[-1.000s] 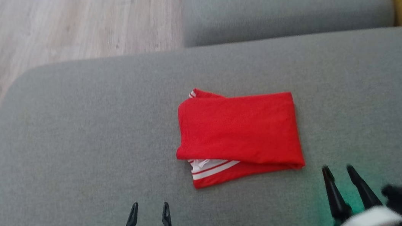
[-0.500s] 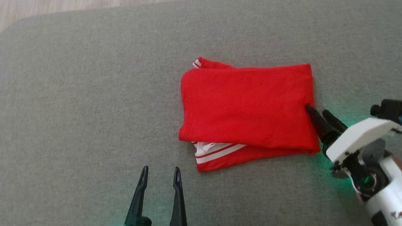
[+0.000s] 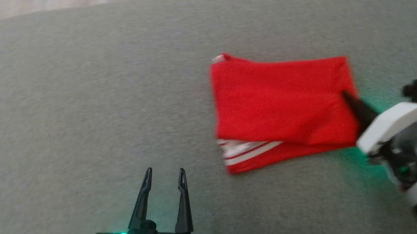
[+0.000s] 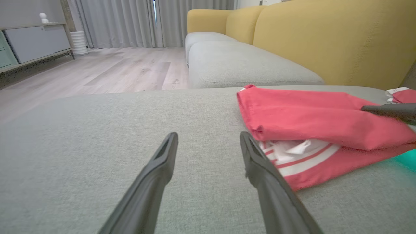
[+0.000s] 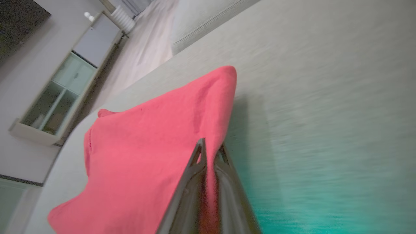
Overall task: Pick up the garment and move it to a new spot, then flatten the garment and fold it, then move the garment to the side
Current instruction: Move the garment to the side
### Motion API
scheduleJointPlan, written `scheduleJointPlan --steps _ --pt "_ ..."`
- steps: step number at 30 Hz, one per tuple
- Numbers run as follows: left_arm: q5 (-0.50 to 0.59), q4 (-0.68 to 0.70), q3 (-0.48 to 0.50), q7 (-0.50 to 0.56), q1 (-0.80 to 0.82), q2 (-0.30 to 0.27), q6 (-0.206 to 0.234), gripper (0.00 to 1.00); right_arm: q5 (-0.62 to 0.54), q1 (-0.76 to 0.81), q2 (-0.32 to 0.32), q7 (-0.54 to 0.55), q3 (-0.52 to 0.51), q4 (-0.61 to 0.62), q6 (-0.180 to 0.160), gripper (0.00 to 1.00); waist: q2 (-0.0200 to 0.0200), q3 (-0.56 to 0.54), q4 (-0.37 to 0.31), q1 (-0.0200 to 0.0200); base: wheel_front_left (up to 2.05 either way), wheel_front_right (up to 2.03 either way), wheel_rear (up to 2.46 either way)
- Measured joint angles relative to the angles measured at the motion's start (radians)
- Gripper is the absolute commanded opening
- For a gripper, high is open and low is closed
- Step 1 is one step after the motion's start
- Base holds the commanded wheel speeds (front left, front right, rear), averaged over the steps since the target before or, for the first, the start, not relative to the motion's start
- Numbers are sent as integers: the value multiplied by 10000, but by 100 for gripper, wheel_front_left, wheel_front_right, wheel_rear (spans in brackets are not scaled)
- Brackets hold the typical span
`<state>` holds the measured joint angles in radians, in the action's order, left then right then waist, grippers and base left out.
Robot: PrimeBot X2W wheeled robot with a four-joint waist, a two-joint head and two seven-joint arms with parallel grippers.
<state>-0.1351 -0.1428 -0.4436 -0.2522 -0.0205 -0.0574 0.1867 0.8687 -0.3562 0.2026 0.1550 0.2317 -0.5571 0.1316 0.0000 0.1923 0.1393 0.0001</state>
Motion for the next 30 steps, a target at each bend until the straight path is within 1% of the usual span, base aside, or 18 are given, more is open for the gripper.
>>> scheduleJointPlan --steps 3,5,10,12,13,16,19,20,21,24,26,28,30 --pt "46 13 94 0 12 2 -10 100 -497 9 1001 -42 -29 276 0 0 0 95 -450 -1 0 0 0" --pt "105 54 196 0 69 2 -15 100 -673 -11 1630 44 -232 489 0 0 0 203 -785 0 0 0 0" --pt "316 215 316 0 722 6 -136 100 -1143 -126 2943 476 -995 1045 0 0 0 670 -1610 0 0 0 0" --pt "351 249 393 -2 1002 8 -245 100 -1250 -332 3392 688 -1388 1233 -2 0 0 948 -1879 0 0 0 0" --pt "443 299 525 -2 1211 10 -301 100 -1413 -672 3747 857 -1701 1394 0 0 0 1238 -2119 0 0 0 0" --pt "466 353 602 -2 1472 10 -464 100 -1651 -1153 4142 1024 -2222 1584 0 0 0 1665 -2421 1 0 0 0" --pt "437 453 663 -2 1700 12 -546 100 -2011 -1415 4393 1170 -2788 1626 0 0 0 2024 -2642 2 0 0 0" --pt "399 476 679 -2 1768 12 -560 100 -2165 -1470 4410 1197 -2997 1615 -2 35 0 2120 -2693 2 0 0 0" --pt "383 487 683 -2 1839 12 -564 100 -2343 -1479 4410 1195 -3196 1616 0 100 0 2196 -2733 2 0 0 0" --pt "334 487 683 -2 1931 13 -637 100 -3093 -1486 4251 897 -3873 1595 0 100 -1 2216 -2731 2 0 0 0" --pt "238 481 681 -4 1933 13 -635 100 -3783 -1490 3950 426 -4182 1739 0 100 0 2069 -2672 -2 0 0 0" --pt "178 479 675 -15 1927 17 -629 100 -4491 -1487 3432 -67 -4305 2010 0 100 0 1836 -2580 -1 0 0 0" --pt "96 479 658 -31 1873 21 -619 100 -4947 -1400 2742 -412 -4128 2314 -2 100 0 1545 -2466 -2 0 0 0"
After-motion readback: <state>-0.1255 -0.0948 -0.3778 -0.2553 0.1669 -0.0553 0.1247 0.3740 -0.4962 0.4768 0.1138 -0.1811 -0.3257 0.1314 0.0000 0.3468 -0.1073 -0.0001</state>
